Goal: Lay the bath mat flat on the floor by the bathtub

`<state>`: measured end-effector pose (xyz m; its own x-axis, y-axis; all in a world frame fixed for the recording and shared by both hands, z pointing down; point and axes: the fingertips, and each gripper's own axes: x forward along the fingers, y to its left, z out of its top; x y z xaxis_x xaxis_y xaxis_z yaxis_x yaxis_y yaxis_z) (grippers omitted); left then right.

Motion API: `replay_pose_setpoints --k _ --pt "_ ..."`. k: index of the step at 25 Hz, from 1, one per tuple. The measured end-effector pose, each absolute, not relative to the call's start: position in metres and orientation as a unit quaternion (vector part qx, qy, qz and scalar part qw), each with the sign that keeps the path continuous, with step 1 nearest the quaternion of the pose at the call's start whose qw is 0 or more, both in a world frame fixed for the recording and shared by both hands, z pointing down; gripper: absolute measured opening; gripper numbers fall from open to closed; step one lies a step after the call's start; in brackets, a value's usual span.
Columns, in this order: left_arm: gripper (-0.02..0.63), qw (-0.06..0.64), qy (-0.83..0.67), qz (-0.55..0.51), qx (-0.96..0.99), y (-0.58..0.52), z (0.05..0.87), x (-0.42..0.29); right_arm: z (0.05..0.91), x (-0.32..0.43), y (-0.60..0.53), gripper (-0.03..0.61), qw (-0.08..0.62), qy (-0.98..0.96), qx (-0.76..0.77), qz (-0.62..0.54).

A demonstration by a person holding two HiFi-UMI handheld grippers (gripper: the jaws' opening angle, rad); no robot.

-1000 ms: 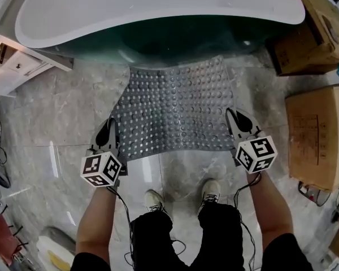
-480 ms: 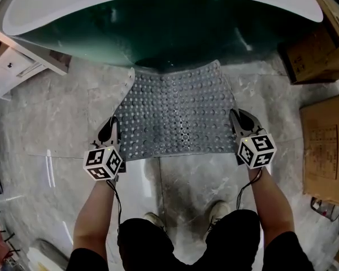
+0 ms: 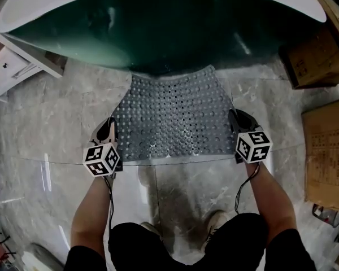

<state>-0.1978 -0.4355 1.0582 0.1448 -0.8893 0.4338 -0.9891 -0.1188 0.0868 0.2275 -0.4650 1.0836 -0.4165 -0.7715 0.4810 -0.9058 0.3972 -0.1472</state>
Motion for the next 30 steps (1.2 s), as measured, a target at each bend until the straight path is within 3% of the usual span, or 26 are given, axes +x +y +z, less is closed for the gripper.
replay_pose_setpoints --k 15,18,30 --pt "0.031 0.201 -0.667 0.196 0.69 -0.439 1.113 -0.224 1.142 0.251 -0.483 0.032 0.22 -0.783 0.54 0.215" --pt "0.049 0.188 -0.676 0.2 0.684 -0.438 1.114 -0.23 1.139 0.256 -0.487 0.101 0.206 -0.782 0.549 0.209" --pt "0.052 0.173 -0.674 0.194 0.691 -0.438 1.105 -0.23 1.135 0.263 -0.483 0.017 0.208 -0.784 0.55 0.2"
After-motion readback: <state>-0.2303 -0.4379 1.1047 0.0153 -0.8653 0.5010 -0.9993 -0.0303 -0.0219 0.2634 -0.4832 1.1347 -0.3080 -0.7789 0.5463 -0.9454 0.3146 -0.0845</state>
